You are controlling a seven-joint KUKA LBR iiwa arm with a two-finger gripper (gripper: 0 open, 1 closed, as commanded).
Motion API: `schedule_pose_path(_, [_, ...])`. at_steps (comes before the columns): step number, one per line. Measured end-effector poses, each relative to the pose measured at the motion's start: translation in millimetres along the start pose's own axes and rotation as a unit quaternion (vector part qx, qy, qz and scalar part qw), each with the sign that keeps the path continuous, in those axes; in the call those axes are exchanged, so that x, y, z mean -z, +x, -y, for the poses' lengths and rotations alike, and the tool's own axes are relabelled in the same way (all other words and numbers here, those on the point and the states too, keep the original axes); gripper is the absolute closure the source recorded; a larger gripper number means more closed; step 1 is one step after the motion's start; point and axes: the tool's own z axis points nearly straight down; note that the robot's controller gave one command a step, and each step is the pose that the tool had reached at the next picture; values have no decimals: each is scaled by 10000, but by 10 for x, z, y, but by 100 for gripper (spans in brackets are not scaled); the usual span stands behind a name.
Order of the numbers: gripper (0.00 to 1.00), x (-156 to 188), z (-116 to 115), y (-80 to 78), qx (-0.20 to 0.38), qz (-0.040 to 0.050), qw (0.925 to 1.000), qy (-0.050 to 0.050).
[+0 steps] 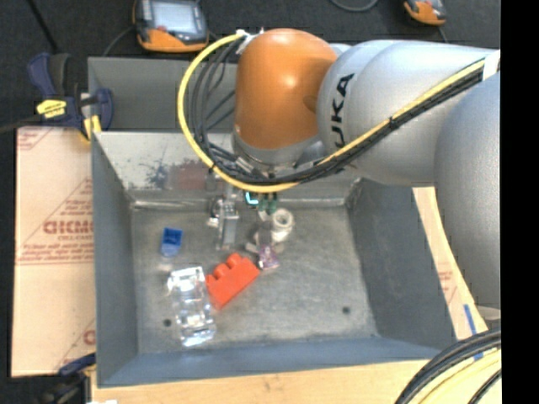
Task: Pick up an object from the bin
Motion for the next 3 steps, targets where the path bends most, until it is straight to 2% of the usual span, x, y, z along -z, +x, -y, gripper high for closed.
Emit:
schedule_pose_path(1, [0,-1450,295,599,1299,6,9915,14])
schedule_pose_path(2, [0,-1131,504,406,2050,56,9787,23])
schedule_pose_path(3, [0,-1138,501,284,2735,68,9618,22])
